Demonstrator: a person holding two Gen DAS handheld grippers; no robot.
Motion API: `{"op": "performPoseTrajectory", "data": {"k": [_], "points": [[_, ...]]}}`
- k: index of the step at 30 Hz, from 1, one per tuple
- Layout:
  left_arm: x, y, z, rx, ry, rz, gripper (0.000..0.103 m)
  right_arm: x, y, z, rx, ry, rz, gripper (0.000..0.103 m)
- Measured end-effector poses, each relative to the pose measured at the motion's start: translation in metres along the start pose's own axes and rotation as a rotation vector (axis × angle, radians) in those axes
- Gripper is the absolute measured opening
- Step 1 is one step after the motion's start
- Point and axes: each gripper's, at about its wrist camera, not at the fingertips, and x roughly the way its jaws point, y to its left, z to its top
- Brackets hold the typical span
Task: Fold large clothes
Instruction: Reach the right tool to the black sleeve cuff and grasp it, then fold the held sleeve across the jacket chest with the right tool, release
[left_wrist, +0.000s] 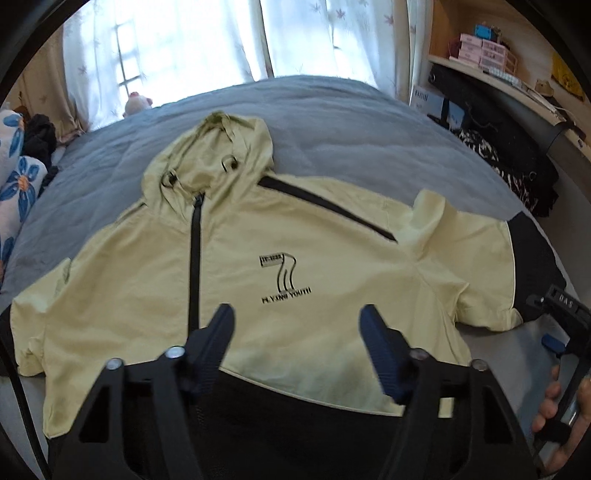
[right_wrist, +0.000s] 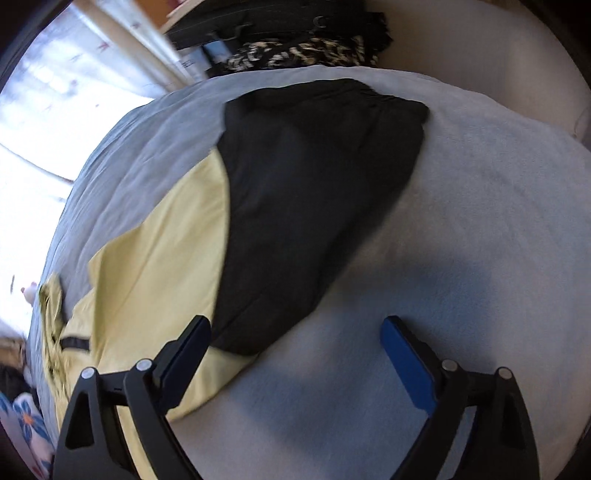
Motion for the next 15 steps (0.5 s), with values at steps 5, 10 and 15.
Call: {"op": "performPoseTrajectory", "data": {"k": [5,10,15], "points": [[0.012,0.001,-0.006,-0.027,0.025,-0.025,0.065,0.015,-0.009,0.031,0.073,-0.045,-0.024,0.092],[0.012,0.0,-0.006,-0.029,0.028,-0.029,0.065,0.027,-0.022,0.067,0.151,-0.077,-0.064,0.073],[0.008,0.005,-0.006,-0.04,0.031,-0.039,0.065,0.021,-0.027,0.091,0.17,-0.095,0.021,0.015]]}}
